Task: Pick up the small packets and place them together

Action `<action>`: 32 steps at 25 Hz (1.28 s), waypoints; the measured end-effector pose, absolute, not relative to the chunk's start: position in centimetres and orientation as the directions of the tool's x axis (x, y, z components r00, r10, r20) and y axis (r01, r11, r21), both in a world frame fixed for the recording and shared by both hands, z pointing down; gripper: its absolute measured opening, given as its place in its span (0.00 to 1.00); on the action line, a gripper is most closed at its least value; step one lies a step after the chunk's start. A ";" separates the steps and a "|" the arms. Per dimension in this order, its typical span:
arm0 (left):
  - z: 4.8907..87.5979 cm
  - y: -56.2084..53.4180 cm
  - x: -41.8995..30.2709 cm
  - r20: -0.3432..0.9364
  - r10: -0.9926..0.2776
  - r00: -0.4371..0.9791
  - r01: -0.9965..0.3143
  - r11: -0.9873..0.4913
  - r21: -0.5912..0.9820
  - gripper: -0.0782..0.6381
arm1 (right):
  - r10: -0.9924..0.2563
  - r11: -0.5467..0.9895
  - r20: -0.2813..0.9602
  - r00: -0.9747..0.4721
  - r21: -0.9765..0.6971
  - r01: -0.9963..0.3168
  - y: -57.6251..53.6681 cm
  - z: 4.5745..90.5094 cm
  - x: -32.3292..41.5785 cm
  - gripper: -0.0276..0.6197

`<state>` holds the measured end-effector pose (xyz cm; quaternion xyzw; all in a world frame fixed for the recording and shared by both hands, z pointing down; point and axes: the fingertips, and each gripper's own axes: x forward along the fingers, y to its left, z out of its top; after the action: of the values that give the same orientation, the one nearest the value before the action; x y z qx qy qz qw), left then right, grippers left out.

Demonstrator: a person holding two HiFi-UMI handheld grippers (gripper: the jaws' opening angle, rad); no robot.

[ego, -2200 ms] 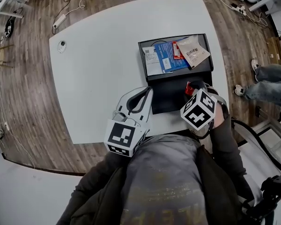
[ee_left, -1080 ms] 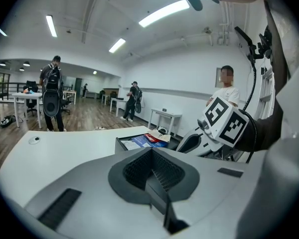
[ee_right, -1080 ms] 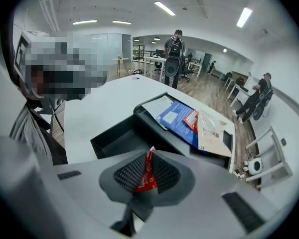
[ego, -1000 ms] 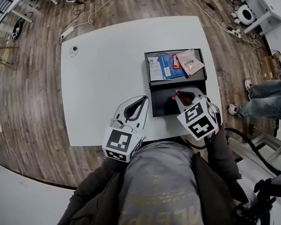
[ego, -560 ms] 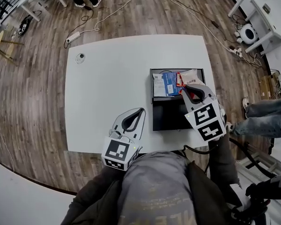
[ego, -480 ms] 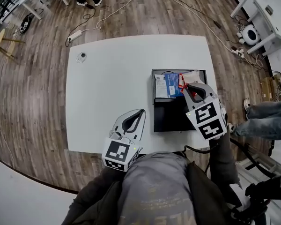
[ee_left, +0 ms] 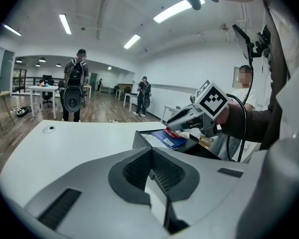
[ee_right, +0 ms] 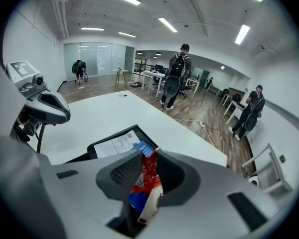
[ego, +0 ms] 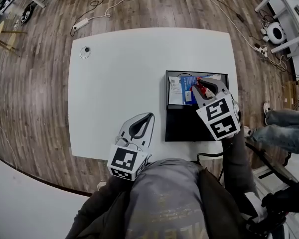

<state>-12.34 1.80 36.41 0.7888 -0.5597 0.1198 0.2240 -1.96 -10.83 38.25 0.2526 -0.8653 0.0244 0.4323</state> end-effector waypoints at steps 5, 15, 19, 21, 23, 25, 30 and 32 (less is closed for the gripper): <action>36.9 1.3 -12.3 0.447 -0.825 0.346 -0.936 -0.270 0.226 0.11 | -0.405 0.873 0.747 -0.527 0.144 -0.466 -11.2 38.3 -2.3 0.21; 36.7 1.5 -11.7 0.442 -0.821 0.362 -0.931 -0.291 0.222 0.11 | -0.392 0.866 0.715 -0.579 0.074 -0.495 -10.8 37.6 -2.0 0.23; 36.4 1.9 -11.8 0.438 -0.825 0.358 -0.932 -0.290 0.216 0.11 | -0.421 0.856 0.695 -0.583 0.092 -0.509 -10.7 36.8 -2.0 0.23; 36.2 2.0 -12.0 0.433 -0.827 0.359 -0.932 -0.293 0.213 0.11 | -0.447 0.844 0.669 -0.594 0.096 -0.528 -10.7 35.9 -2.1 0.23; 36.0 2.2 -11.9 0.427 -0.827 0.365 -0.930 -0.301 0.210 0.11 | -0.468 0.832 0.639 -0.611 0.085 -0.548 -10.5 34.9 -2.1 0.23; 35.7 2.4 -11.6 0.421 -0.826 0.375 -0.926 -0.316 0.207 0.11 | -0.477 0.823 0.613 -0.630 0.060 -0.565 -10.2 33.9 -2.0 0.23; 34.9 2.9 -10.2 0.399 -0.824 0.403 -0.915 -0.357 0.188 0.11 | -0.495 0.796 0.559 -0.665 -0.013 -0.605 -8.2 32.3 -0.5 0.23; 34.3 3.0 -9.7 0.390 -0.821 0.417 -0.909 -0.377 0.178 0.11 | -0.506 0.784 0.533 -0.678 -0.043 -0.619 -7.0 31.8 -0.2 0.23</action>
<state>-9.67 3.04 34.35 0.8213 -0.5265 0.1189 0.1847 -0.18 -6.95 31.82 0.3094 -0.9093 0.1107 0.2555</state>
